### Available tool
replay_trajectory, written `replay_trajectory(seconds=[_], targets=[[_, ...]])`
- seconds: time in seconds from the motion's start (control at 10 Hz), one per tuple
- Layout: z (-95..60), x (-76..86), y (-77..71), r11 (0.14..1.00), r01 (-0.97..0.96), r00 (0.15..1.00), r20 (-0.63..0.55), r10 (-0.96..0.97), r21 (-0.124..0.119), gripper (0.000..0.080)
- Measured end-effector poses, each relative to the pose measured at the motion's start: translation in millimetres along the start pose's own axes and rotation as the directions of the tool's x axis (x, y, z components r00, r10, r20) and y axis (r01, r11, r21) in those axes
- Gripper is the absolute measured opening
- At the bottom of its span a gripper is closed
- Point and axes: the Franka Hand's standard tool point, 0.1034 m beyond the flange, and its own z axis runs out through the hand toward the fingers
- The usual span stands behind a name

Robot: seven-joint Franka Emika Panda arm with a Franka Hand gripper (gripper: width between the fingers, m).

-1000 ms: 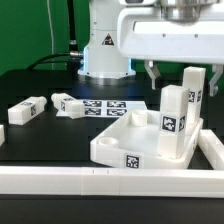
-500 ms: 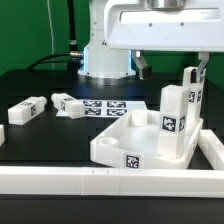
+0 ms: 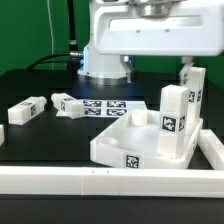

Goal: Assemble desk

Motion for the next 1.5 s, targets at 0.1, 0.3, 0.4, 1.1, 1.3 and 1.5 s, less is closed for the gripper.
replay_trajectory(seconds=[0.1, 0.3, 0.4, 1.1, 1.3, 1.5], targets=[[9.1, 1.1, 10.8, 1.000, 0.012, 1.000, -0.013, -0.012, -0.005, 0.0649], [28.4, 5.5, 32.9, 0.999, 0.044, 0.999, -0.025, -0.044, -0.021, 0.0649], [25.8, 5.1, 28.2, 0.998, 0.053, 0.998, -0.026, -0.053, -0.017, 0.0649], [61.1, 7.8, 59.6, 0.992, 0.119, 0.991, -0.051, -0.122, -0.052, 0.0649], [75.9, 7.6, 65.1, 0.990, 0.125, 0.991, -0.045, -0.128, -0.065, 0.0649], [85.4, 10.1, 68.6, 0.989, 0.125, 0.991, -0.037, -0.128, -0.073, 0.0649]])
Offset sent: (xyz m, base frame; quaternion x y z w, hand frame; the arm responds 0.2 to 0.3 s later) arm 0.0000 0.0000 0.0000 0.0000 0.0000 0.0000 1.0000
